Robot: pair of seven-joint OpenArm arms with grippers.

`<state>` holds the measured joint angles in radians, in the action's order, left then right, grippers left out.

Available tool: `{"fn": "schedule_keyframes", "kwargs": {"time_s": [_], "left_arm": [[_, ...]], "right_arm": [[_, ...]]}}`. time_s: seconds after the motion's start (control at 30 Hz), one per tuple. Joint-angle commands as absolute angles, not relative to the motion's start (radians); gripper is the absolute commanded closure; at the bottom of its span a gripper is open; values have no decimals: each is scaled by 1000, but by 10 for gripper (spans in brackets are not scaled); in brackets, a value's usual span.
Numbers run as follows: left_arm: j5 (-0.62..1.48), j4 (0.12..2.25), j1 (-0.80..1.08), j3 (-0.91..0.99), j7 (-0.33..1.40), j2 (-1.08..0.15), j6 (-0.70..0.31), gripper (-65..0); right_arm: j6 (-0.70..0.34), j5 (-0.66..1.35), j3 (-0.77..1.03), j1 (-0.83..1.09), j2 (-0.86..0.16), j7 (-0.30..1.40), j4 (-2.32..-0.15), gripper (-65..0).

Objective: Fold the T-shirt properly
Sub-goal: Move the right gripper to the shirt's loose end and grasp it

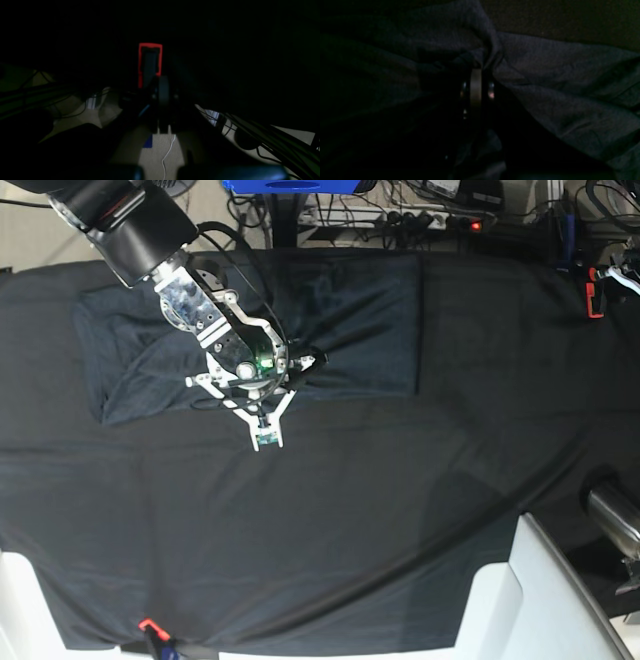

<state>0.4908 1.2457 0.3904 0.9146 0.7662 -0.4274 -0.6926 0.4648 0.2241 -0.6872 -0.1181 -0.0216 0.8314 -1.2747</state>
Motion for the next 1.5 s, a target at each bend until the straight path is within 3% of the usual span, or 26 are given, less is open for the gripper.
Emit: {"fn": "schedule_keyframes", "kwargs": {"time_s": [0.0,0.23,0.73,0.8,0.97,1.17,1.23,1.3,1.47], "left_arm": [[501,1257,392,921,746,-455,-698,0],[501,1257,392,921,746,-455,-698,0],[501,1257,392,921,745,-455,-698,0],[501,1257,392,921,745,-455,-698,0],[501,1257,392,921,745,-455,-698,0],[501,1257,392,921,745,-456,-698,0],[501,1257,392,923,745,-456,-698,0],[501,1265,392,923,745,-456,-698,0],[501,1267,394,923,745,-456,-698,0]], "right_arm": [[470,214,-688,-137,-1,829,-1296,-6],[470,213,-690,-156,41,878,-1316,-2],[472,211,-679,-171,31,883,-1307,-12],[473,211,-668,-171,31,894,-1307,-78],[473,211,-644,-171,30,920,-1336,-347],[469,214,-475,-101,-67,921,-1627,-440],[407,217,-354,-61,-85,923,-1727,-528],[274,255,-205,-15,-99,921,-1787,-620],[-214,479,246,68,-108,918,-1779,-638]]}}
